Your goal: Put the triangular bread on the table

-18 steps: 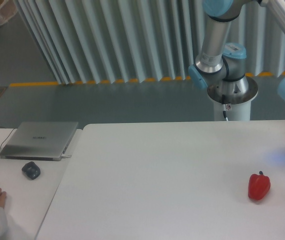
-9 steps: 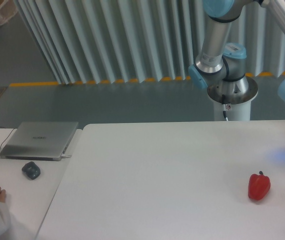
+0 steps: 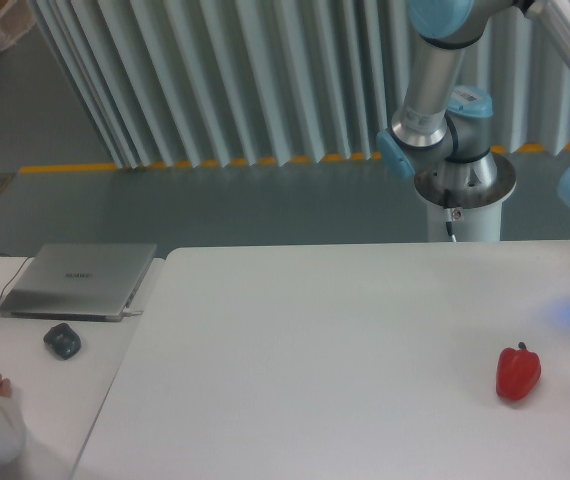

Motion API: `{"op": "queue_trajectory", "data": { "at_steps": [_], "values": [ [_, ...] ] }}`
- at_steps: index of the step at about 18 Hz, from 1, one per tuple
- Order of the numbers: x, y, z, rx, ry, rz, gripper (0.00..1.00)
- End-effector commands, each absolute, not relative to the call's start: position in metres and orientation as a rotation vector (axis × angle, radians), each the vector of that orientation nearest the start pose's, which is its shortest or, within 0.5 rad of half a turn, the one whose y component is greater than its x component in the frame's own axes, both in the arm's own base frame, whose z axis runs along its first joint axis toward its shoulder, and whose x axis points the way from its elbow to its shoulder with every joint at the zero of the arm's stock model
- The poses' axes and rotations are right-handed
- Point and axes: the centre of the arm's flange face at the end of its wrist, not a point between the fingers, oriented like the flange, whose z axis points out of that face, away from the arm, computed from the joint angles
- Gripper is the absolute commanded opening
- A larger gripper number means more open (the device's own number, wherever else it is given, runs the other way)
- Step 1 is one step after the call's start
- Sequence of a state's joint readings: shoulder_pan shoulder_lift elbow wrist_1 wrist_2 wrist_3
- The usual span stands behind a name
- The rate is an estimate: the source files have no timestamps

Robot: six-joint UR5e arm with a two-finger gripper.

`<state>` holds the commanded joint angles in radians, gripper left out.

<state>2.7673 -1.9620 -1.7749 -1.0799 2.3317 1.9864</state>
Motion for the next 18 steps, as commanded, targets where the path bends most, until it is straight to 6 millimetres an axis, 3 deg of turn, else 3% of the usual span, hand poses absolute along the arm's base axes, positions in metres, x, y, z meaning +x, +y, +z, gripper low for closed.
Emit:
{"op": "queue_trajectory", "data": {
  "at_steps": [3, 8, 13, 15, 16, 18],
  "values": [
    [-0.523, 0.269, 0.264, 2.230, -0.974, 0.130, 0.00],
    [-0.538, 0.253, 0.319, 2.442, -1.023, 0.076, 0.00],
    [-0.551, 0.231, 0.390, 2.893, -0.973, 0.056, 0.00],
    [-0.547, 0.242, 0.401, 3.119, -0.800, 0.072, 0.00],
    [-0.540, 0.260, 0.403, 3.218, -0.687, 0.075, 0.00],
    [-0.520, 0.287, 0.418, 3.258, -0.581, 0.051, 0.00]
  ]
}}
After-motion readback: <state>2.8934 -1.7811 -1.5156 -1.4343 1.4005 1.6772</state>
